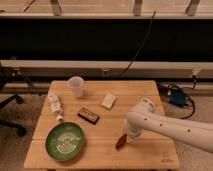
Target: Drag the pepper across the table
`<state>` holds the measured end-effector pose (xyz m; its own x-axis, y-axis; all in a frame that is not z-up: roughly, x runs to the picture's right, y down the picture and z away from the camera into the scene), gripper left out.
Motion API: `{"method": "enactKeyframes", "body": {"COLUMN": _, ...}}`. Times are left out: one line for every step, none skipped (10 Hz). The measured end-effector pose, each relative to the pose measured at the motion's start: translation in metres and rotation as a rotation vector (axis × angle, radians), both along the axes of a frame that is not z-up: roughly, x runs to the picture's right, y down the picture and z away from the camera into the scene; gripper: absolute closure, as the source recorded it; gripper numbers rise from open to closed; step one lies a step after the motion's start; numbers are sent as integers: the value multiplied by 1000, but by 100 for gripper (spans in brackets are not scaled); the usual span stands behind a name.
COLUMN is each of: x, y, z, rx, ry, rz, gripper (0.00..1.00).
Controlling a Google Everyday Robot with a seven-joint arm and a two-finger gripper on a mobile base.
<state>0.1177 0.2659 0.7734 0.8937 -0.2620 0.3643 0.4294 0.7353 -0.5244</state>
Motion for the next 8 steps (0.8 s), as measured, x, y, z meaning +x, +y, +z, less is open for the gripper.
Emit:
{"method": "enactKeyframes", "body": {"x": 3, "y": -2, "z": 3, "rx": -3, "ry": 2, "rz": 2, "gripper": 100}}
{"method": "enactKeyframes", "body": {"x": 7, "y": -7, "z": 6, "rx": 0, "ry": 2, "rz": -4, "gripper": 100}}
{"method": "enactKeyframes", "body": {"x": 9, "y": -8, "z": 7, "rx": 1, "ry": 1, "rz": -8, "gripper": 100}}
{"method": "enactKeyframes", "body": {"x": 9, "y": -8, "z": 7, "rx": 2, "ry": 1, "rz": -8, "gripper": 100}}
{"method": "enactKeyframes", "body": {"x": 18, "y": -10, "z": 7, "rx": -2, "ry": 4, "rz": -6, "gripper": 100}}
{"method": "enactKeyframes", "body": {"x": 19, "y": -13, "z": 9, "rx": -1, "ry": 1, "rz": -6, "gripper": 100}}
{"method": "enactKeyframes", "body": {"x": 23, "y": -15, "z": 10, "rx": 0, "ry": 0, "rz": -4, "gripper": 100}}
{"method": "enactKeyframes", "body": {"x": 24, "y": -17, "z": 11, "rx": 1, "ry": 0, "rz": -2, "gripper": 100}}
